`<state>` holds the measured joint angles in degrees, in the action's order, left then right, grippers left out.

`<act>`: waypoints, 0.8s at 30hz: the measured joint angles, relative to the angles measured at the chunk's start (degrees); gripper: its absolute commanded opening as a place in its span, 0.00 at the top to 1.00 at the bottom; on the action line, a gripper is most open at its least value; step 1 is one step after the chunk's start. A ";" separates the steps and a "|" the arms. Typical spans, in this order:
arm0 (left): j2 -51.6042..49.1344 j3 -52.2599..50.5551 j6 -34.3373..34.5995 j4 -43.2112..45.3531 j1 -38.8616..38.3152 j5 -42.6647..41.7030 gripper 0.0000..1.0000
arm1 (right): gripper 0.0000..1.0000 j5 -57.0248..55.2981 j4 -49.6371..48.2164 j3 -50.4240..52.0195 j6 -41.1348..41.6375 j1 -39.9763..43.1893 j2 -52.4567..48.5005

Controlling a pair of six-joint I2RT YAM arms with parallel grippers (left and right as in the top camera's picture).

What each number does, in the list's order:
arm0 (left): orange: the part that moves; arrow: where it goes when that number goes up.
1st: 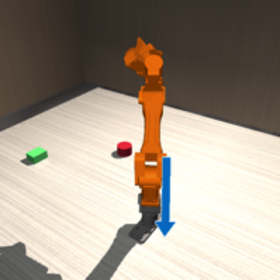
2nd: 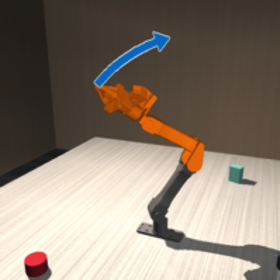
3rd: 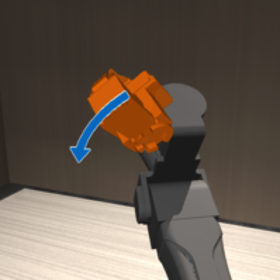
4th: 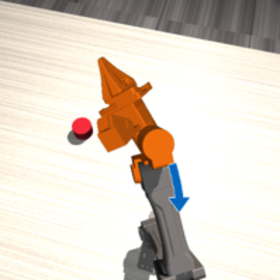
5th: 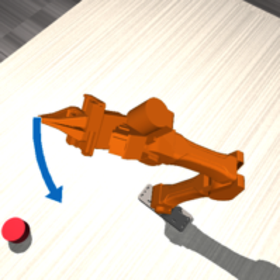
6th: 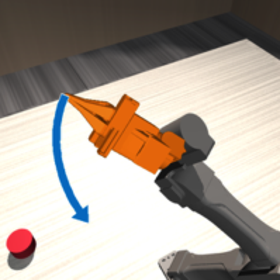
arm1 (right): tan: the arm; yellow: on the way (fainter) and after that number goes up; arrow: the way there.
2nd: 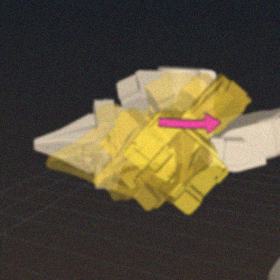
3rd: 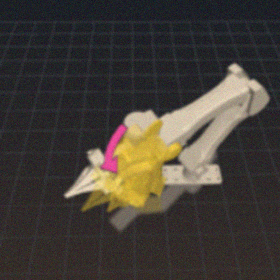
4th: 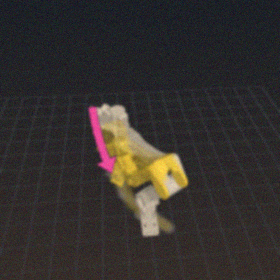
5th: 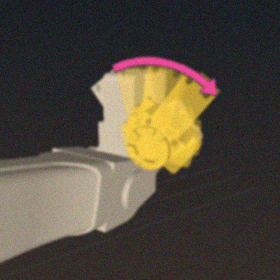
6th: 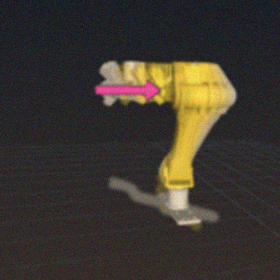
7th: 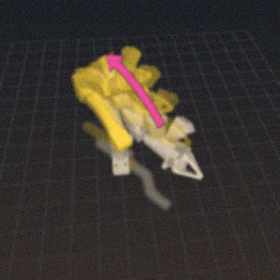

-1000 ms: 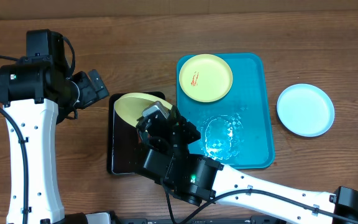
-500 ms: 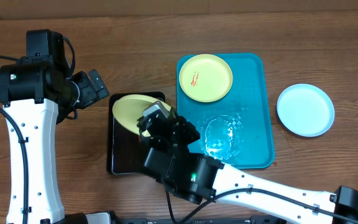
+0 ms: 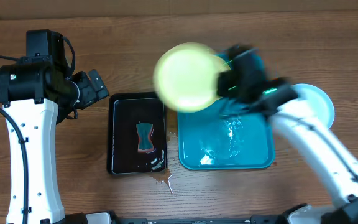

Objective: Clean dirty plates on tray and stack at the side
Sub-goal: 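Carry the yellow plate right and stack it on the white plate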

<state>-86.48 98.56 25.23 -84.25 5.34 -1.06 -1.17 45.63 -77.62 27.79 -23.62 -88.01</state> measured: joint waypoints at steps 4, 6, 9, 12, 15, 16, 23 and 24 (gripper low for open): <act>0.00 0.00 0.00 0.00 0.00 0.00 0.00 | 0.96 3.96 7.39 -0.81 2.34 17.55 2.40; 0.00 0.00 0.00 0.02 0.00 0.00 0.00 | 0.96 4.72 12.28 -0.87 3.15 27.78 2.08; 0.00 0.00 0.02 0.02 0.00 -0.02 0.00 | 0.96 5.92 14.91 0.00 3.13 38.29 0.48; 0.00 0.00 0.00 0.02 0.00 0.00 0.00 | 0.96 6.27 15.34 2.29 2.99 47.36 -2.40; 0.00 0.00 0.02 0.02 0.00 0.00 0.00 | 0.96 6.19 16.20 4.59 2.86 53.55 -5.88; 0.00 0.00 0.00 0.02 0.00 0.00 0.00 | 0.96 6.14 16.83 5.09 2.75 54.77 -6.91; 0.00 0.00 0.00 0.02 0.00 0.00 0.00 | 0.61 6.69 17.92 5.75 0.35 54.97 -7.98; 0.00 0.00 0.00 0.00 0.00 0.00 0.00 | 0.55 6.78 17.59 5.75 0.15 54.47 -7.98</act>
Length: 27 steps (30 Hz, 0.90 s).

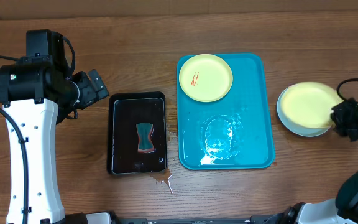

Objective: Clean dirty plates on tray and stack at the side
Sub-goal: 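Carry the yellow plate right and stack it on the white plate, then grasp the upper yellow plate with the right gripper and drag it down the tray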

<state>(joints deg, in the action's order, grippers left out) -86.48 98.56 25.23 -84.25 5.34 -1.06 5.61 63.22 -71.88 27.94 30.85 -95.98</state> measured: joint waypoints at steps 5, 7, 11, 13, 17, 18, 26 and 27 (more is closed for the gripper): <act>0.00 0.00 0.00 0.02 0.00 0.00 0.00 | 0.52 0.35 1.20 -0.35 -0.94 -3.28 0.04; 0.00 0.00 0.00 0.02 0.00 0.00 0.00 | 0.54 0.42 1.55 -1.33 -1.49 -5.57 0.15; 0.00 0.00 0.00 0.00 0.00 0.00 0.00 | 0.54 2.01 0.66 -4.22 -5.77 -13.40 2.99; 0.00 0.00 0.00 0.02 0.00 0.00 0.00 | 0.53 3.13 -1.22 -5.70 -8.72 -19.10 5.27; 0.00 0.00 0.00 0.02 0.00 0.00 0.00 | 0.51 4.20 -7.37 -6.93 -13.07 -30.62 7.76; 0.00 0.00 0.00 0.00 0.00 0.00 0.00 | 0.51 3.67 -9.38 -6.91 -13.55 -32.70 7.69; 0.00 0.00 0.02 0.00 0.00 0.00 0.00 | 0.47 -0.20 -25.38 -6.40 -15.76 -42.01 -0.04; 0.00 0.00 0.00 0.00 0.00 0.00 0.00 | 0.46 -0.48 -26.69 -6.40 -15.78 -42.25 -1.70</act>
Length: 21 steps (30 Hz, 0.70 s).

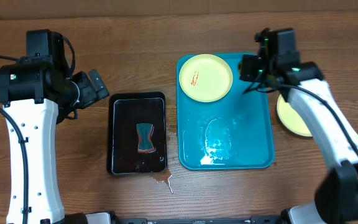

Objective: Clean dirty plates on tray and stack at the side
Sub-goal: 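Grasp the upper yellow plate with the right gripper and drag it down the tray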

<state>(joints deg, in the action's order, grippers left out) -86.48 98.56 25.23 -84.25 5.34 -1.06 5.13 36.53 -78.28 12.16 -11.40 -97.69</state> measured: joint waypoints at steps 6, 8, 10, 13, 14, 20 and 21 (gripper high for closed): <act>0.00 0.00 0.00 0.02 0.00 0.00 0.00 | 0.46 -0.79 -7.76 0.57 -0.24 -0.22 -12.50; 0.00 0.00 0.00 0.00 0.00 -0.02 0.00 | 0.49 -0.59 -8.70 0.87 -0.26 -0.22 -15.61; 0.00 0.00 0.00 0.00 0.00 -0.02 0.00 | 0.58 -0.44 -8.72 1.05 -0.28 -0.22 -17.25; 0.00 0.00 0.00 0.02 0.00 0.00 0.00 | 0.71 0.28 -8.70 1.05 -0.07 -0.22 -18.64; 0.00 0.00 0.00 0.00 0.00 0.00 0.00 | 0.75 0.66 -8.50 1.07 -0.15 -0.22 -18.82; 0.00 0.00 0.00 0.02 0.00 0.00 0.00 | 0.96 2.34 -7.39 1.05 0.68 -0.28 -18.88; 0.00 0.00 0.02 0.00 0.00 0.00 0.00 | 0.96 2.36 -6.88 1.01 1.25 -0.26 -18.88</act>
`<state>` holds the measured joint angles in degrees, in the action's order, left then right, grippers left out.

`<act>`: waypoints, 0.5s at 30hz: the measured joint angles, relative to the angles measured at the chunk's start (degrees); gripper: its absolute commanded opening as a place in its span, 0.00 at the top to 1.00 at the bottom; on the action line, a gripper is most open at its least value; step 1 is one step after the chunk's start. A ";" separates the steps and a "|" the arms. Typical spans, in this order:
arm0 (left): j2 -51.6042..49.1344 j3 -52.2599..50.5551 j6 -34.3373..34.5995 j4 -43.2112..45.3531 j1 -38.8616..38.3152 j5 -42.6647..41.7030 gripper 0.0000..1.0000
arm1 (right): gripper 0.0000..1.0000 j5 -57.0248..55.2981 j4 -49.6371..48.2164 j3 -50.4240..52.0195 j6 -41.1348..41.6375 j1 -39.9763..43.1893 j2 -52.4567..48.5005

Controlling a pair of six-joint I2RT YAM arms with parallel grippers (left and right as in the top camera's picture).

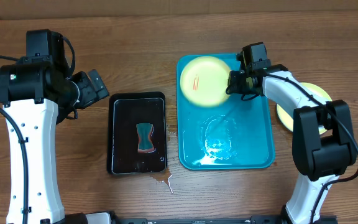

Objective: Clean dirty plates on tray and stack at the side
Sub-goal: 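Grasp the upper yellow plate with the right gripper and drag it down the tray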

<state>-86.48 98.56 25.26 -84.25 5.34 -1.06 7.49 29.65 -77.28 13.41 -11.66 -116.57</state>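
A yellow plate [202, 81] with red smears sits at the back left of the blue tray [257, 146]; it looks blurred and slightly raised. My right gripper [231, 84] is at the plate's right rim and appears shut on it. A stack of clean plates [286, 116], yellow on a pale one, lies right of the tray, partly hidden by my right arm. My left gripper [95, 87] hangs open, behind and to the left of the black tray [120, 106], holding nothing.
In the black tray lies a teal and red sponge [145, 137]. A puddle of water [219, 140] shines on the blue tray's front half. A small spill [163, 180] marks the table by the black tray's front corner.
My right gripper went from just right of the dirty plate, over the tray's back right, to the plate's right rim. The plate has shifted slightly and turned blurry. The left arm has not moved.
My right gripper first held a yellow plate over the tray's back left. That plate then lay on the stack at the right, uncovering a smeared plate on the tray. The gripper came back over the tray and now grips that plate's rim.
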 measured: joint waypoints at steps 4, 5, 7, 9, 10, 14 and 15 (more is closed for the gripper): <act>0.00 0.00 -0.02 0.02 0.00 0.00 0.00 | 0.96 -0.02 5.14 -0.61 3.28 0.00 0.37; 0.00 0.00 -0.02 0.02 0.00 0.00 0.00 | 0.96 -0.04 7.26 -0.83 4.00 0.00 0.92; 0.00 0.00 -0.02 0.07 0.00 0.00 0.00 | 0.96 -0.57 11.04 -0.83 4.66 0.00 2.49; 0.00 0.00 -0.02 0.04 0.00 0.00 0.00 | 0.96 -1.51 14.21 -0.83 5.14 0.00 5.73; 0.00 0.00 -0.02 0.04 0.00 0.02 0.00 | 0.96 -2.12 15.67 -0.83 5.31 0.00 8.17; 0.00 0.00 -0.02 0.04 0.00 0.00 0.00 | 0.96 -3.96 21.40 -0.98 5.84 0.00 21.55; 0.00 0.00 -0.02 0.02 0.00 0.00 0.00 | 0.96 -4.11 23.43 -1.31 5.88 0.00 25.03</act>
<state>-86.48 98.56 25.23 -84.23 5.34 -1.06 3.38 53.08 -78.59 19.29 -11.66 -91.55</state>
